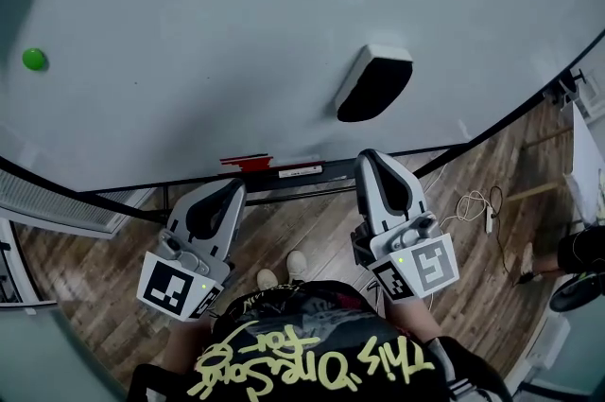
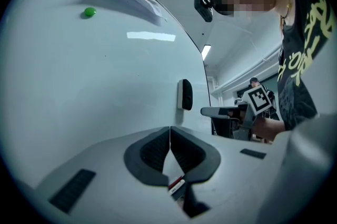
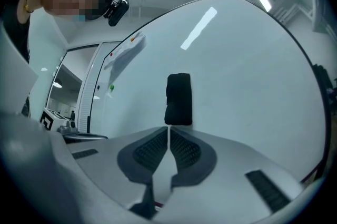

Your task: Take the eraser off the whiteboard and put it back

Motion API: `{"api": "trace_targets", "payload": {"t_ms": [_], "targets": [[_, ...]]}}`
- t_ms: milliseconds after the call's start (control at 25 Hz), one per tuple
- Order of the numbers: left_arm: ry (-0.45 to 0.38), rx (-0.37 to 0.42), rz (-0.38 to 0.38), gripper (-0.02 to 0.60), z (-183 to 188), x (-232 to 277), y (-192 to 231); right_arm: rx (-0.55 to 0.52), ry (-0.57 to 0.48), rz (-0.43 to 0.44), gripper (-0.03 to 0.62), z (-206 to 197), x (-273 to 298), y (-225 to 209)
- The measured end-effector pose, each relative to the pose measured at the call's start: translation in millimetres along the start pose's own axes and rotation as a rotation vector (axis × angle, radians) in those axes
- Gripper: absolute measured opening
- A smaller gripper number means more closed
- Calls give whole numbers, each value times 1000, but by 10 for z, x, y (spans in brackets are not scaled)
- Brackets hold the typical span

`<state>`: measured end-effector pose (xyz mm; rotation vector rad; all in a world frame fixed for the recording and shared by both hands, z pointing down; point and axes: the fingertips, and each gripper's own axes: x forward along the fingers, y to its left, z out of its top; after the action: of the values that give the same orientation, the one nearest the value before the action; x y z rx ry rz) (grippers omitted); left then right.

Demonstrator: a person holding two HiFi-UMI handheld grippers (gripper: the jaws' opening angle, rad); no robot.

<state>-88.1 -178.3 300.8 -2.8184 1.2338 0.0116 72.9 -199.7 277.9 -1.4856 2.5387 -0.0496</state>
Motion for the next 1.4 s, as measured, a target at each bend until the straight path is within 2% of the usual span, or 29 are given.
{"api": "trace_targets", "payload": {"t_ms": [400, 440, 520, 680, 960, 1400], "targets": [[-4, -16, -19, 11, -37, -29, 72, -36, -52, -58, 16, 247, 74, -32], [-4, -19, -21, 11, -50, -30, 77, -39, -54, -63, 27, 255, 81, -41], [-4, -22, -24, 11, -73, -32, 83, -39, -59, -71, 112, 280, 94, -57], [-2, -27, -31, 11, -87, -48, 74, -40, -79, -93, 131, 369, 104, -85], [7, -33, -12, 11, -122, -116, 137, -52, -96, -101, 221, 463, 188, -112], [9, -40, 21, 11, -127, -199, 263, -34, -136, -135, 256, 638, 386, -153]]}}
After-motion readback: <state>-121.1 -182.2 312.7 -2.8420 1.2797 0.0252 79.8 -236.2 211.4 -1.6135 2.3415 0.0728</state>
